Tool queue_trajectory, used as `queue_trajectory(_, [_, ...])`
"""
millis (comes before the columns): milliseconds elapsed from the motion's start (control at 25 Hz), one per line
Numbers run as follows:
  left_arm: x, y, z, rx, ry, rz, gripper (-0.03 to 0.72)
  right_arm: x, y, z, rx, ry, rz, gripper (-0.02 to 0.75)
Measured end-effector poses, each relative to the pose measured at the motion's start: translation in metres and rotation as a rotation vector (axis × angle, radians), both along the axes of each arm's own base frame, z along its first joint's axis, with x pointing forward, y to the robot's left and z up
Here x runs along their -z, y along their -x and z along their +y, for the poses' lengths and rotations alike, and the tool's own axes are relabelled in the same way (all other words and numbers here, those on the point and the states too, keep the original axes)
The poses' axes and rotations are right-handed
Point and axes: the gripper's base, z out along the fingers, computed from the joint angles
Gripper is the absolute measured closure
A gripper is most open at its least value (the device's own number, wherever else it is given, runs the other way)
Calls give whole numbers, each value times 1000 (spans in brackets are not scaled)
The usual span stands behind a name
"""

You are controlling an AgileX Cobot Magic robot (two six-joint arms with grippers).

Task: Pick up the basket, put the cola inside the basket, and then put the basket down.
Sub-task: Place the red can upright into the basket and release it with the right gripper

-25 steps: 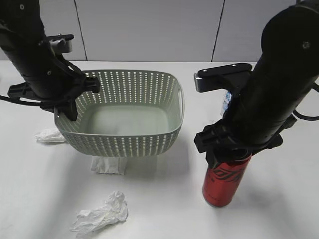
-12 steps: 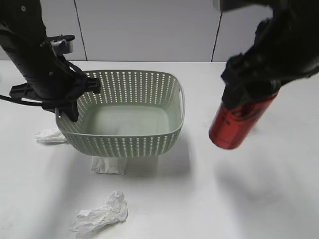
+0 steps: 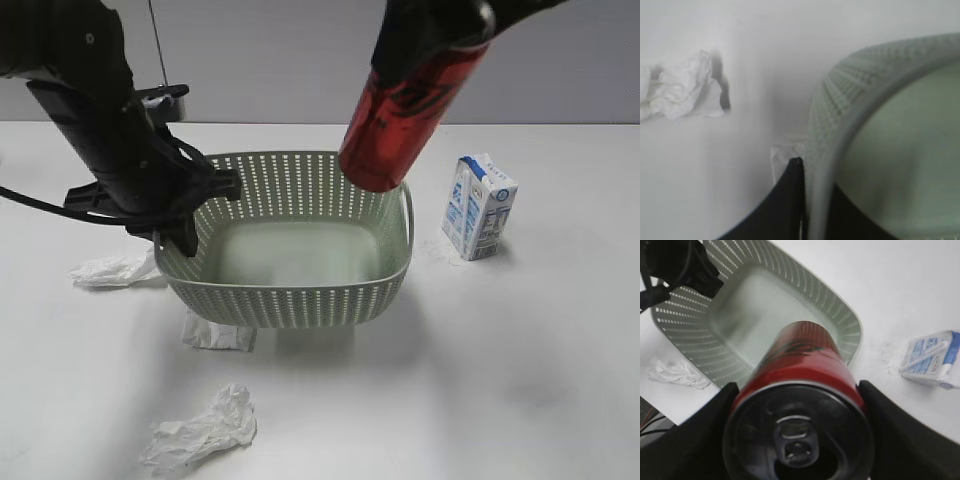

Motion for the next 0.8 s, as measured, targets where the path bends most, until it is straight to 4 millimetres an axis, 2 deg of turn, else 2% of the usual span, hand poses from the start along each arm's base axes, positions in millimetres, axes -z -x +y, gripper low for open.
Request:
queue_trajectory(200, [4, 0, -2, 4, -4, 11, 687, 56, -29, 23, -16, 84, 87, 233])
queue_trajectory(360, [4, 0, -2, 4, -4, 11, 687, 82, -44, 36, -38, 79, 77, 233])
queue_trajectory(560, [4, 0, -1, 13, -12, 10, 687, 103, -48, 45, -89, 81, 130, 233])
queue_trajectory(800, [5, 0, -1, 19, -19, 11, 687, 105, -45, 48, -109, 57, 156, 224])
